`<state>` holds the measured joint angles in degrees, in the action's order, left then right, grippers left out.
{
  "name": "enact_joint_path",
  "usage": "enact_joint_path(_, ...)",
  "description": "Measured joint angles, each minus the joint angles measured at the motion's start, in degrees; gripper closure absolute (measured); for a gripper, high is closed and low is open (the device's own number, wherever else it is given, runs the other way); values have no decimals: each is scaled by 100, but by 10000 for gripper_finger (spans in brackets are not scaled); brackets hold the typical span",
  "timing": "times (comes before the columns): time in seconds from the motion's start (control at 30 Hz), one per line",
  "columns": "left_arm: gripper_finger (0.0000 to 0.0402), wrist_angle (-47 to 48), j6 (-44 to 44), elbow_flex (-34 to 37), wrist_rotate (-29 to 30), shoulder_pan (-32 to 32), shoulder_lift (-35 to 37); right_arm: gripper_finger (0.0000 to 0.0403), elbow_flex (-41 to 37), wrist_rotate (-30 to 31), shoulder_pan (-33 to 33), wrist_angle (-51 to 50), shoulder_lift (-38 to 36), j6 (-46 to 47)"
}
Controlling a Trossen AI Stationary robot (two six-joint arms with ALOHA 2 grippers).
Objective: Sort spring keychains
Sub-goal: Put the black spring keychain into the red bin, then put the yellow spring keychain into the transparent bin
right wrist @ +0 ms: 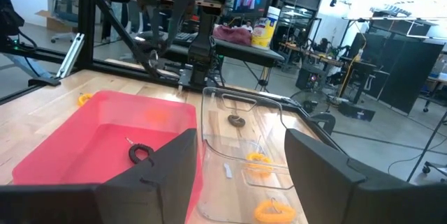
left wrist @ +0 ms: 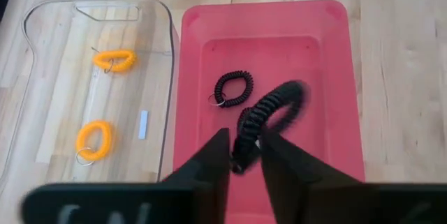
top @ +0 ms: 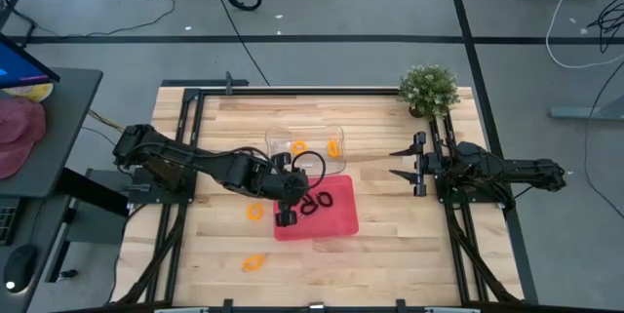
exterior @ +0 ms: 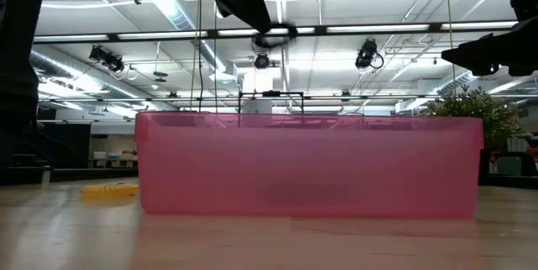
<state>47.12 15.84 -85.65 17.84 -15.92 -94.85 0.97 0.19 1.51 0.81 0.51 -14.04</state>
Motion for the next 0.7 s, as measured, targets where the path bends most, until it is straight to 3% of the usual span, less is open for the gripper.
enact_joint_path(0.37,182,-23,2,0,33,0,2,181,0,-2,0,-1,0,0)
enact_joint_path(0.7,172,-19,4,0,33,0,2,181,0,-1,-2,1,-1,0)
